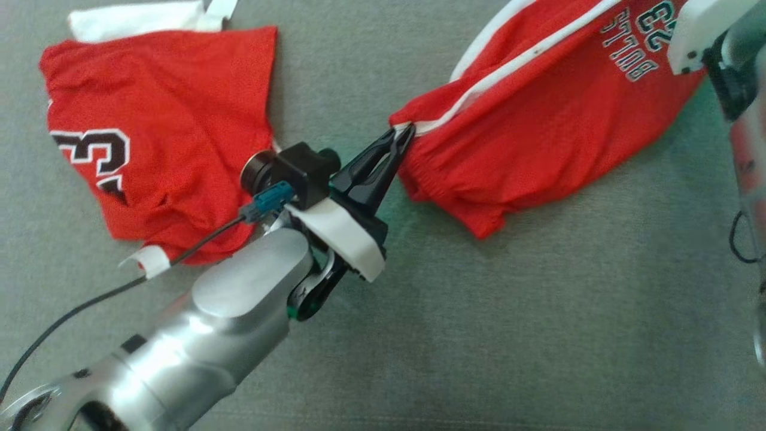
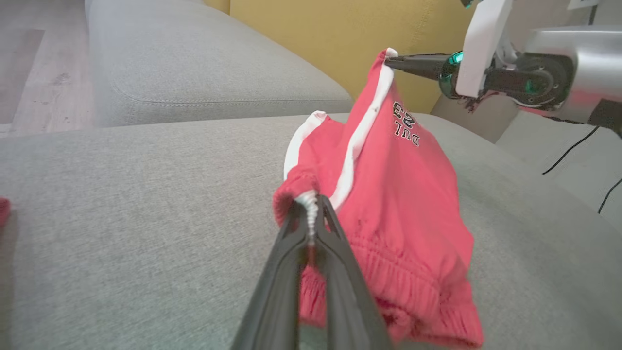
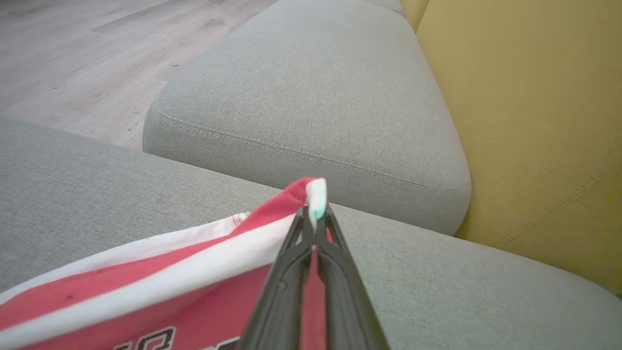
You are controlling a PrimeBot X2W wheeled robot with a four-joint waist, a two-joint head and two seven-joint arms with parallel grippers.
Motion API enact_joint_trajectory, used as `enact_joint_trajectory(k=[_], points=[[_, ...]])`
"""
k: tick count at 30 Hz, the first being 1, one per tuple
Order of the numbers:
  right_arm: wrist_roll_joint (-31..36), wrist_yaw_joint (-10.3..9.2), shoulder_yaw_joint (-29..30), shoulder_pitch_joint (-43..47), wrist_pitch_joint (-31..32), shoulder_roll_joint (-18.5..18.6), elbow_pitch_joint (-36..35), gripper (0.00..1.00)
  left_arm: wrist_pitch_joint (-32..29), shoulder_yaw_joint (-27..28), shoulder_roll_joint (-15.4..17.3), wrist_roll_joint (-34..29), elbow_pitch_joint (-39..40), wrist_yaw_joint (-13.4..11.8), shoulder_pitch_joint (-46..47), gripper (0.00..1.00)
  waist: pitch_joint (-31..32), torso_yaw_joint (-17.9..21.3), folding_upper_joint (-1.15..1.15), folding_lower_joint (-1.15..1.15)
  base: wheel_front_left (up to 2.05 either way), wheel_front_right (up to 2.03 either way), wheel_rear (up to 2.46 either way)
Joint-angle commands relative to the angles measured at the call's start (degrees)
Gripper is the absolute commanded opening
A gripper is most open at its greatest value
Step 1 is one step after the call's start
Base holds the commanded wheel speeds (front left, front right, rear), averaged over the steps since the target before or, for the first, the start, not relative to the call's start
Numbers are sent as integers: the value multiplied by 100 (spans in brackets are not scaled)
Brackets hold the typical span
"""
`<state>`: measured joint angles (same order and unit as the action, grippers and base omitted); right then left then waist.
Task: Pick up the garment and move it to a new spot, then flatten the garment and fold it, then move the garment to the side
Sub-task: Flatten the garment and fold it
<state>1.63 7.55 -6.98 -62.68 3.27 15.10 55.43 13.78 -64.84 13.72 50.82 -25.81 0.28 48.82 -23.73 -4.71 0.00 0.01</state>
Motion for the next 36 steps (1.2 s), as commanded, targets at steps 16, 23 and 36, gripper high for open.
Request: enact_joint_trajectory(k=[16, 23, 36], points=[[518, -6, 496, -731, -714, 66, 1017, 100, 117, 287, -383, -344, -360, 202, 373, 100, -190, -506, 0, -1, 0, 0, 0], [522, -6, 912, -683, -1132, 3, 1216, 100, 120, 443, -383, -454, -418, 155, 199, 100, 128, -429, 0, -1, 0, 0, 0], [-249, -6, 1218, 418, -1820, -570, 703, 100, 121, 1783, 137, -788, -9, -341, -838, 100, 1355, 81, 0, -1, 0, 0, 0]])
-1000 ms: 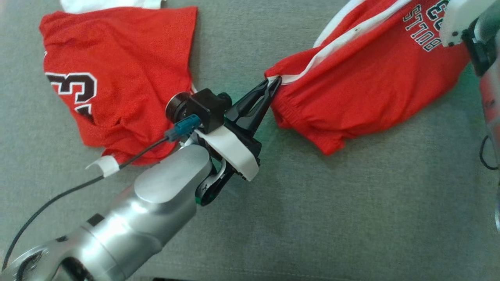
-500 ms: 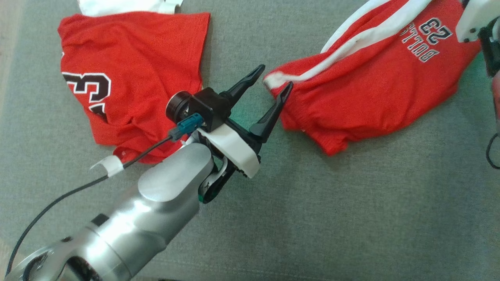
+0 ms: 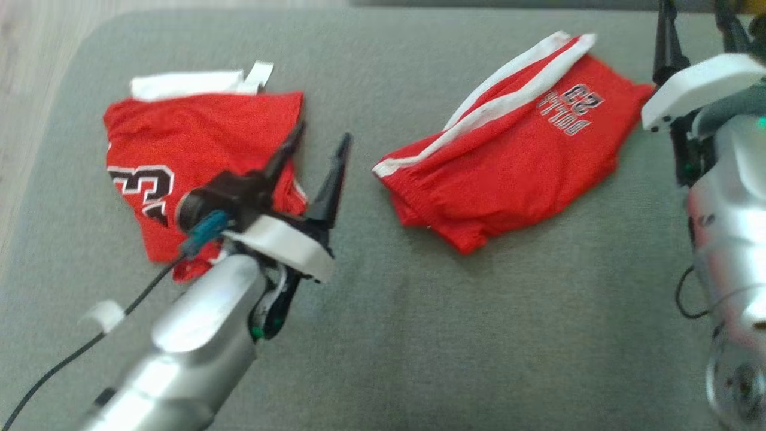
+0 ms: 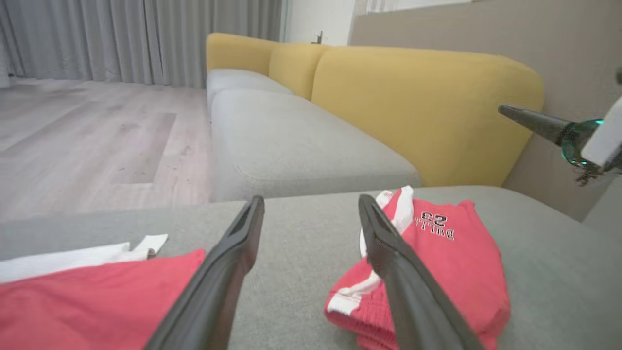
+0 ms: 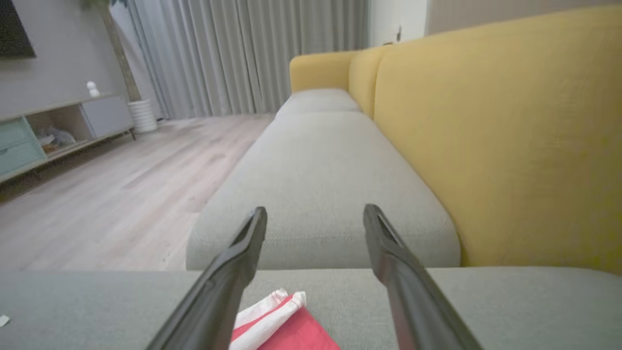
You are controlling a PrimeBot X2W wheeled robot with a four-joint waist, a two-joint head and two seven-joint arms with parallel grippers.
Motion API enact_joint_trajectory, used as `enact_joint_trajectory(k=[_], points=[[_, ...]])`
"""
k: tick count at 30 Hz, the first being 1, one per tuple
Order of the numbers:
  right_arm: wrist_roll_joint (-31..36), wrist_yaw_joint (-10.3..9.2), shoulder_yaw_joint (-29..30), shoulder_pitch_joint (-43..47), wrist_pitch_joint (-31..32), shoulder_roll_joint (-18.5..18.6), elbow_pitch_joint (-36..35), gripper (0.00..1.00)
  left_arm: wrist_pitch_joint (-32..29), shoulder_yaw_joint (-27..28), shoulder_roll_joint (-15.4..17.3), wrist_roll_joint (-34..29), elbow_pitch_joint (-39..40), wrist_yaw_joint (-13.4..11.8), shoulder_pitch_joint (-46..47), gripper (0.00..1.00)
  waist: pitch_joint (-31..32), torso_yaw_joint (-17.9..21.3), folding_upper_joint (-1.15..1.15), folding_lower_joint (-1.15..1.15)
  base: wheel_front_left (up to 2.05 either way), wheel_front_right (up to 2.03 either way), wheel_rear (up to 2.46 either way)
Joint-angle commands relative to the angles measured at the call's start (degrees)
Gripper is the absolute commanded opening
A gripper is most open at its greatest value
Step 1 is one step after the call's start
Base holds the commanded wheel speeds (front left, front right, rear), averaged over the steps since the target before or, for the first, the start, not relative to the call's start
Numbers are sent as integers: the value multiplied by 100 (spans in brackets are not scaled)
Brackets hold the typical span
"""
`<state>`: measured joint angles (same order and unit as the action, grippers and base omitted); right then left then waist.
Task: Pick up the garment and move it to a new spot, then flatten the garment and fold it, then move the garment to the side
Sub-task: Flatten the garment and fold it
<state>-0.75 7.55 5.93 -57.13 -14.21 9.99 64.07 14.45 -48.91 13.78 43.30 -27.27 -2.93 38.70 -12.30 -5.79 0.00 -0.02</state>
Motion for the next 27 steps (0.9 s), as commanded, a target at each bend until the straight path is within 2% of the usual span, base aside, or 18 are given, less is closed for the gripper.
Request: enact_joint_trajectory(k=[1, 4, 9, 12, 16, 18, 24, 27], points=[[-88, -6, -117, 45, -74, -128, -431, 100, 54, 369, 187, -111, 242, -73, 64, 100, 283, 236, 0, 2, 0, 0, 0], [-423, -6, -265, 727, -76, -330, -1255, 100, 54, 898, 305, -487, 638, -229, -312, 100, 493, 357, 0, 2, 0, 0, 0], [-855, -6, -598, 2010, -77, -532, -2510, 100, 54, 1570, 387, -1374, 1349, -305, -1091, 100, 760, 522, 0, 2, 0, 0, 0], [-1006, -6, -797, 2779, -78, -619, -3074, 100, 54, 2011, 285, -1695, 1646, -350, -1652, 100, 841, 592, 0, 2, 0, 0, 0], [-996, -6, -896, 3643, -78, -677, -3525, 100, 54, 2292, 126, -2188, 1821, -286, -2279, 100, 868, 612, 0, 2, 0, 0, 0], [-1019, -6, -846, 4025, -78, -700, -3765, 100, 54, 2497, -51, -2347, 1837, -162, -2607, 100, 811, 618, 0, 2, 0, 0, 0], [-1090, -6, -876, 4157, -77, -709, -4050, 100, 54, 2760, -294, -2590, 1825, 104, -2748, 100, 615, 546, 0, 2, 0, 0, 0], [-912, -6, -866, 4009, 0, -710, -4167, 100, 54, 2881, -404, -2706, 1779, 265, -2692, 100, 433, 473, 0, 2, 0, 0, 0]])
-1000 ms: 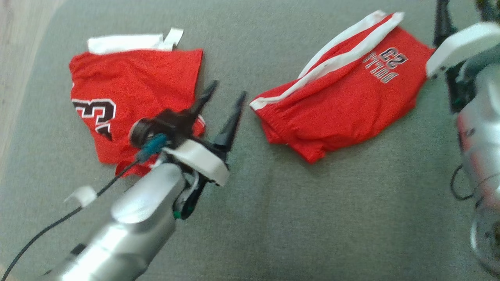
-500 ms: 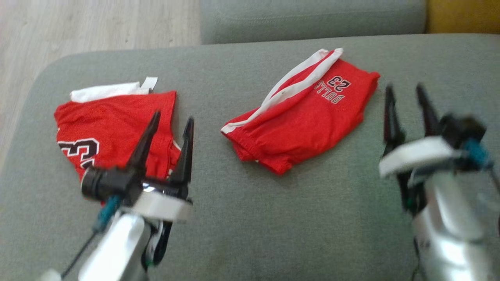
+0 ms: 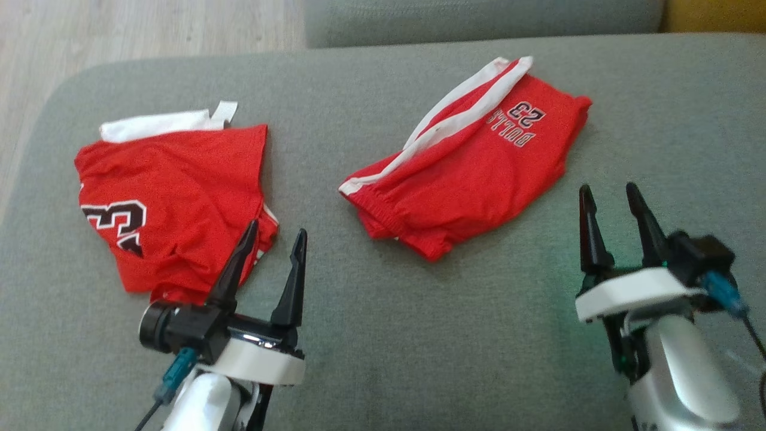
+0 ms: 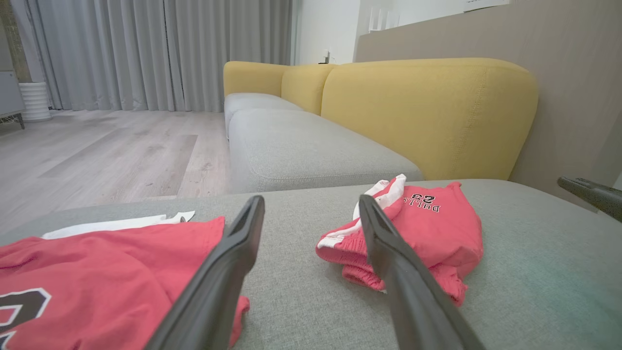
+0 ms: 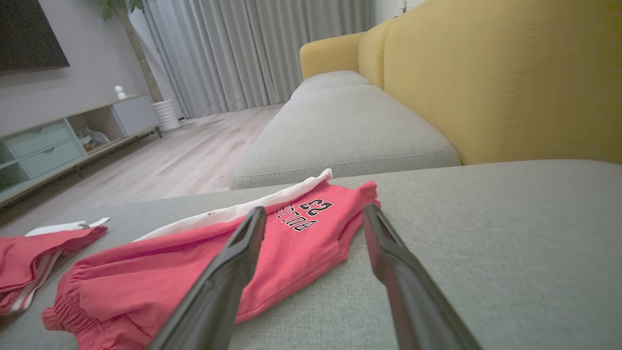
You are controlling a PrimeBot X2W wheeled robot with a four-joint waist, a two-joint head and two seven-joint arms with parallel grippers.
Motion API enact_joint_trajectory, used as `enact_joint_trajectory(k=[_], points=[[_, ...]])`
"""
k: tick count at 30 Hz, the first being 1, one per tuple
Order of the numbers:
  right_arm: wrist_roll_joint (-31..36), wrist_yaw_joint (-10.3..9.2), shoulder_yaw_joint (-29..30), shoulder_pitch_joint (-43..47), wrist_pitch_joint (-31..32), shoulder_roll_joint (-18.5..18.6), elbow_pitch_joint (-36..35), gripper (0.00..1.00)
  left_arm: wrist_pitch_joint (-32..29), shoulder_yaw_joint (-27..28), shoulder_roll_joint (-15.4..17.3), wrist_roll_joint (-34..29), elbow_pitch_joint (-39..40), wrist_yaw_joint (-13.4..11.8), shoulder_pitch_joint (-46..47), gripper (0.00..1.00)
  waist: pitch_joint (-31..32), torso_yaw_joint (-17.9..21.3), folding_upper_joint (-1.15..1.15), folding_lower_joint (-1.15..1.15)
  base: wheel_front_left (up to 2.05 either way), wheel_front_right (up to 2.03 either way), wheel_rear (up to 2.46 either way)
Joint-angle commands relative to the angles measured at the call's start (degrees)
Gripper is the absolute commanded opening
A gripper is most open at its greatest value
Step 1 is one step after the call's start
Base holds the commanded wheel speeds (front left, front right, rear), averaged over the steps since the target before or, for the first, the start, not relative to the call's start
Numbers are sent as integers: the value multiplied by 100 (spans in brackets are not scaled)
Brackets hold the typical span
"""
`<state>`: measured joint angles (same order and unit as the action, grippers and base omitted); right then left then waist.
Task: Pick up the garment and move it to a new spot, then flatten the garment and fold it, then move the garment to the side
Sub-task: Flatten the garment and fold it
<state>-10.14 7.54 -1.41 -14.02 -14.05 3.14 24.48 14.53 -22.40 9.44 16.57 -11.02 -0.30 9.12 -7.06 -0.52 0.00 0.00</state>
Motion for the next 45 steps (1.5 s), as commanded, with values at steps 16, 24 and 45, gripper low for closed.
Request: enact_joint_trajectory(k=[16, 24, 45], points=[[1189, -5, 1382, -2954, 1824, 555, 1410, 100, 47, 475, -465, -342, -69, 603, 844, 100, -1247, -884, 0, 0, 0, 0, 0], [2181, -5, 2109, -3522, 2080, 854, 2655, 100, 47, 482, -579, -491, -189, 689, 965, 100, -1460, -1174, 0, 0, 0, 0, 0], [1772, -5, 2192, -3632, 679, 614, 4041, 0, 47, 851, -626, -721, -239, 752, 768, 100, -829, -519, 0, 0, 0, 0, 0]])
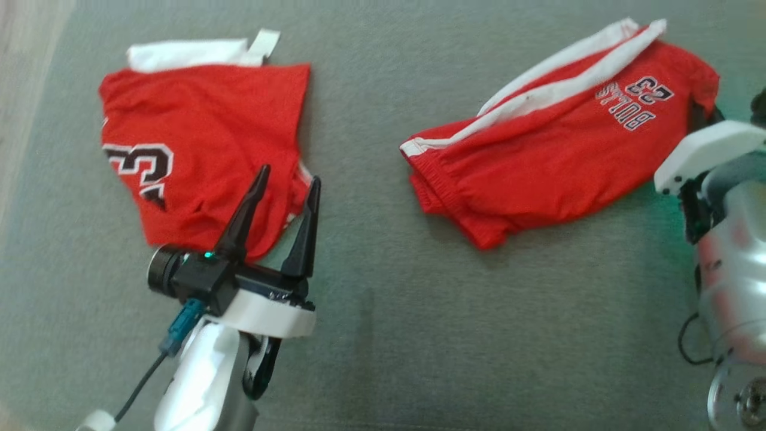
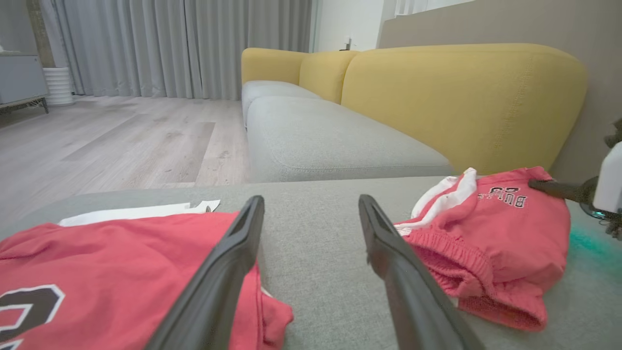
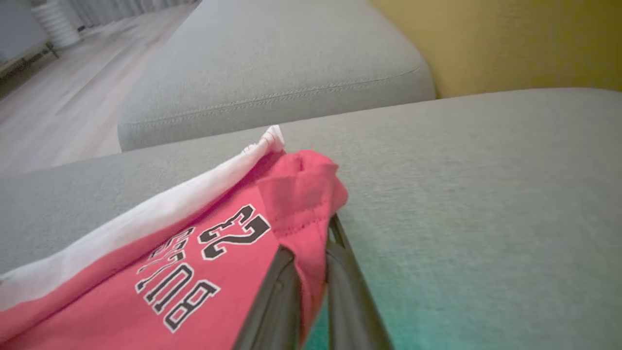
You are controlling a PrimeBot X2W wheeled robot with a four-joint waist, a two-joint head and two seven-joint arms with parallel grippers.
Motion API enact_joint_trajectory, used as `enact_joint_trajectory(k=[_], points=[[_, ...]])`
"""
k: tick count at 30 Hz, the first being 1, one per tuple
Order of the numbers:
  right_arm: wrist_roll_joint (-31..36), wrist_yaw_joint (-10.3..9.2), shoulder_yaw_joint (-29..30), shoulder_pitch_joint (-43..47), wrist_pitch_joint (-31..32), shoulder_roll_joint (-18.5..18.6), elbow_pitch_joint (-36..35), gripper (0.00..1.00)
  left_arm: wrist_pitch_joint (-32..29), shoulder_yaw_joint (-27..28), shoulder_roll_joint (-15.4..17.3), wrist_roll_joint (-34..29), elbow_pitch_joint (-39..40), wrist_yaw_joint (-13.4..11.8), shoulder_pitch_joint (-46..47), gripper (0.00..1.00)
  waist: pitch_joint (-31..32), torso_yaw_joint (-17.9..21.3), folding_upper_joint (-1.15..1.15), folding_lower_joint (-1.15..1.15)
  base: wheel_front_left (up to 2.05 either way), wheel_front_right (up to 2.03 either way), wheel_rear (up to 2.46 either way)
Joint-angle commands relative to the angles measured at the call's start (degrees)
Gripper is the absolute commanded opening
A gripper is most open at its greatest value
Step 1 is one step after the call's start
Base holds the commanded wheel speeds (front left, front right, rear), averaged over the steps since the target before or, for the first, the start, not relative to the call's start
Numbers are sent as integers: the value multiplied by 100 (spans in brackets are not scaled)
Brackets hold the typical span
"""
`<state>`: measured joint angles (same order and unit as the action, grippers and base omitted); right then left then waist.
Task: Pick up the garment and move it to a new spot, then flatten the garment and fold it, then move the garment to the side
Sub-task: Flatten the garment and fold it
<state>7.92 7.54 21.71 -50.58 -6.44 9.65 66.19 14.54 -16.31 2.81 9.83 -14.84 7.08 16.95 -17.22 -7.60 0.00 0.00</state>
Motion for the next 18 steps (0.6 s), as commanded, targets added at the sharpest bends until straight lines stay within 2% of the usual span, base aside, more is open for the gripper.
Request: enact_joint_trajectory(k=[1, 10, 18], points=[[-144, -5, -138, 96, -188, -44, -118, 0, 46, 275, 39, -60, 135, 14, -60, 100, 258, 273, 0, 0, 0, 0, 0], [-878, -5, 120, 1044, -542, 310, -262, 0, 46, 340, 30, -121, 131, 24, -275, 100, 660, 637, 0, 0, 0, 0, 0], [-1086, -5, 423, 1557, -605, 212, -590, 0, 46, 406, 26, -130, 135, 31, -461, 100, 696, 628, 0, 0, 0, 0, 0]])
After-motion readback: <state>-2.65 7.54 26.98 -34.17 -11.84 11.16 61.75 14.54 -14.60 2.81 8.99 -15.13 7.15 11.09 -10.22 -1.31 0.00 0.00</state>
